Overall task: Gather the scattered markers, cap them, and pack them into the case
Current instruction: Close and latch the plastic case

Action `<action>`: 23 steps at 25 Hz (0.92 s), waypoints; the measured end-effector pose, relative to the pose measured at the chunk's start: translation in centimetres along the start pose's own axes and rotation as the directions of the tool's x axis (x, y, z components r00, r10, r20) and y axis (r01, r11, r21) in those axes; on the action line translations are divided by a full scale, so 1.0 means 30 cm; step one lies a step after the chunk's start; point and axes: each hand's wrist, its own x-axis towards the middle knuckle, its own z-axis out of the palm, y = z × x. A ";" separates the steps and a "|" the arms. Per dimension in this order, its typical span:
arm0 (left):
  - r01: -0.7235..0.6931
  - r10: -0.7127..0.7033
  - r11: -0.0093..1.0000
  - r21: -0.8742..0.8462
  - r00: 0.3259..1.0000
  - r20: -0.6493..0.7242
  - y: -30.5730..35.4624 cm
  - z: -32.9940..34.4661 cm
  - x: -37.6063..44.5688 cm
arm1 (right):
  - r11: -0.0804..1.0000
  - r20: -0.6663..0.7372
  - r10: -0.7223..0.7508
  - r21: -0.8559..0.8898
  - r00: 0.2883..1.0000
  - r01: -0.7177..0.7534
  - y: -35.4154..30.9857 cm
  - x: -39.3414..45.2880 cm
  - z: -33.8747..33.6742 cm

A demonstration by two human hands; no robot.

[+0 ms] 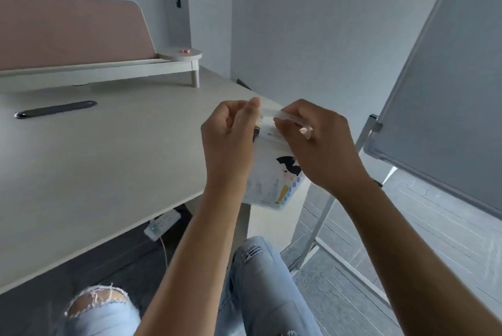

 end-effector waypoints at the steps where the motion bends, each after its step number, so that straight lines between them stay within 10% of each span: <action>1: -0.004 0.005 1.000 -0.021 0.999 0.045 0.005 0.058 -0.037 | 0.999 -0.043 0.041 -0.010 0.998 -0.042 0.035 -0.039 -0.058; 9: -0.094 0.052 0.993 0.066 0.883 0.467 -0.056 0.521 -0.329 | 0.853 -0.478 0.513 0.191 0.713 -0.486 0.315 -0.386 -0.546; 14: -0.271 0.137 0.941 0.205 0.856 0.499 -0.117 0.753 -0.487 | 0.768 -0.624 0.636 0.452 0.455 -0.453 0.422 -0.582 -0.765; 23: 0.134 -0.077 0.991 -0.013 0.643 0.762 -0.157 1.123 -0.929 | 0.679 -0.647 0.734 0.683 0.206 -0.269 0.590 -0.986 -1.101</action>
